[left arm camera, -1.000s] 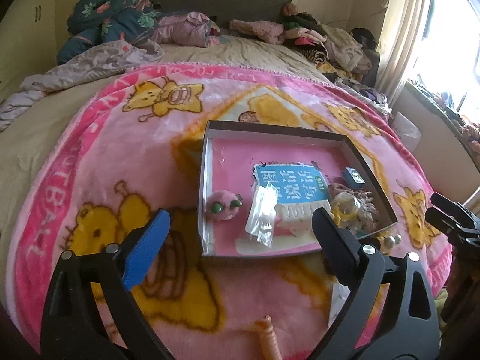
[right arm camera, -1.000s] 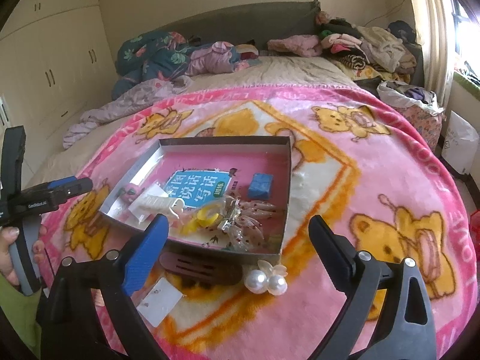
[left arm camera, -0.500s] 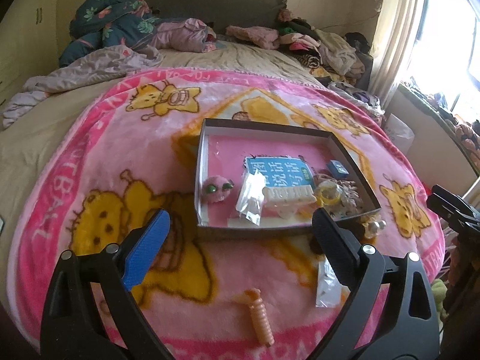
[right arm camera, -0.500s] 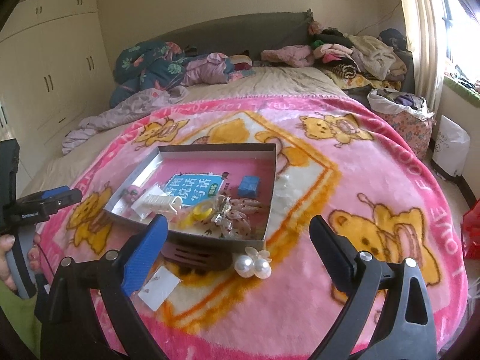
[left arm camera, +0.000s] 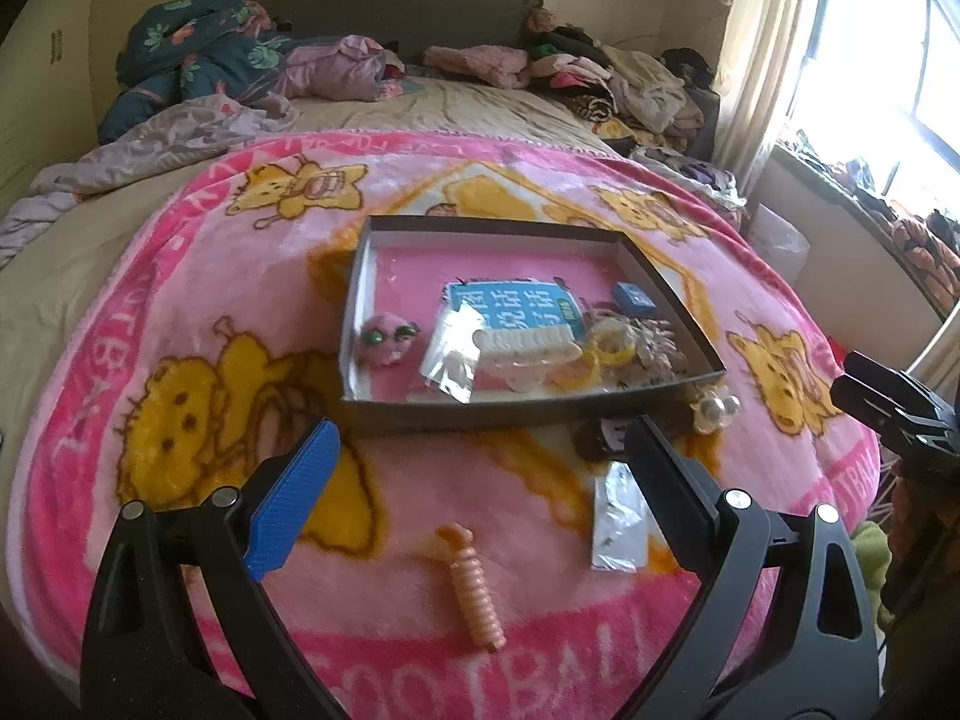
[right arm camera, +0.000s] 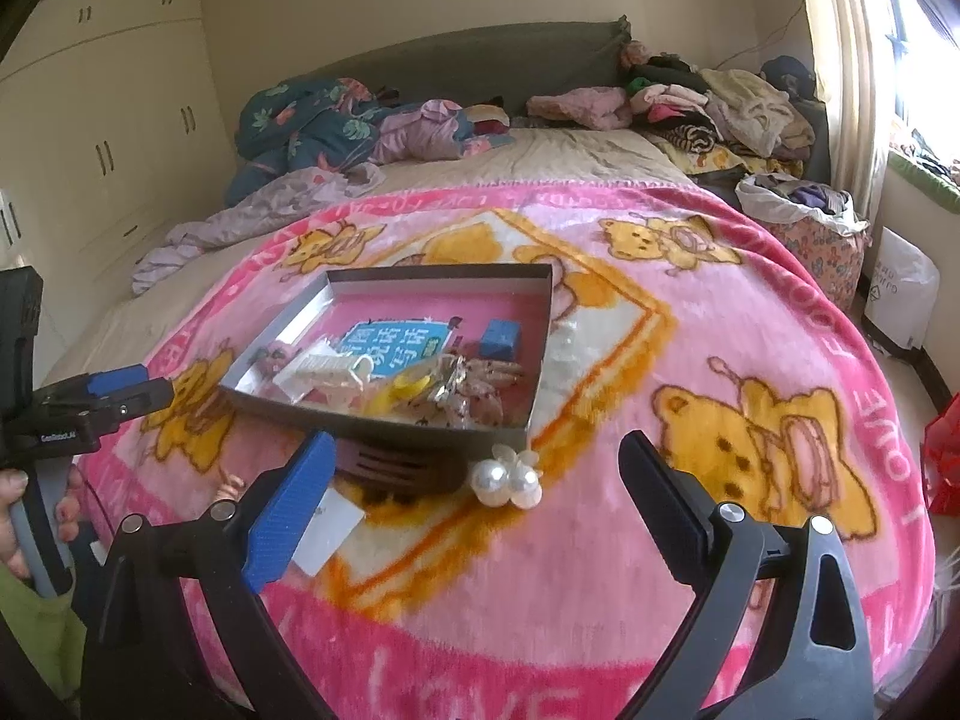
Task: Organize jewelry
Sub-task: 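Withdraw both tools from the tray back over the blanket, then grasp the white earring card with the left tool while the right tool grasps the pearl flower clip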
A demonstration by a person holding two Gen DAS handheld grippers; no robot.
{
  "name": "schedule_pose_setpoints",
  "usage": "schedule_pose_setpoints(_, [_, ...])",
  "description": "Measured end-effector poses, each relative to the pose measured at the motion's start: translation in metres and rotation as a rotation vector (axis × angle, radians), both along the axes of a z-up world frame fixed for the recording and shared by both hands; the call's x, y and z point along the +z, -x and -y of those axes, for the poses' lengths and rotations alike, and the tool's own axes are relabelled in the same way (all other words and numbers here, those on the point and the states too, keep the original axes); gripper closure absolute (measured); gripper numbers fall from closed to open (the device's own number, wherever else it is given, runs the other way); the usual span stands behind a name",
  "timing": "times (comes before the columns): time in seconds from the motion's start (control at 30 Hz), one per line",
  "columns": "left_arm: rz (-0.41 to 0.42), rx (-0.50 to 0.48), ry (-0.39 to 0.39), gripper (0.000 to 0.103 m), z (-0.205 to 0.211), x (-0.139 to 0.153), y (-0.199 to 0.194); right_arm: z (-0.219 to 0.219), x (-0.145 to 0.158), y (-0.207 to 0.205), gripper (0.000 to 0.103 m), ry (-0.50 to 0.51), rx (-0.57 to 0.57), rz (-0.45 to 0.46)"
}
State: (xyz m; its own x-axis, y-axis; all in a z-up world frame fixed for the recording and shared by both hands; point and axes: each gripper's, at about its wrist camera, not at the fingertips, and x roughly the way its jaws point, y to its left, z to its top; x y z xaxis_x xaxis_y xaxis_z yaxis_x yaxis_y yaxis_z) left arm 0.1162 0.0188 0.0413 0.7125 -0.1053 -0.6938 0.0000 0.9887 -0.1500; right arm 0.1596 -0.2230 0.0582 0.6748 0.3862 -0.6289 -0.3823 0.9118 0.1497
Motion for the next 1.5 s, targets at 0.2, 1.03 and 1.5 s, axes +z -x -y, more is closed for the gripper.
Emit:
schedule_pose_setpoints(0.2, [-0.005,-0.023,-0.005,0.014,0.014,-0.005,0.008,0.006,-0.003,0.012,0.008,0.005,0.002,0.001])
schedule_pose_setpoints(1.03, [-0.043,-0.1,-0.028,0.014,0.046,-0.025,0.031,0.018,-0.023,0.037,0.008,0.021,0.002,-0.029])
schedule_pose_setpoints(1.5, [-0.083,-0.179,-0.053,0.014,0.078,-0.044,0.028,0.028,-0.039,0.037,0.008,0.039,-0.02,-0.053])
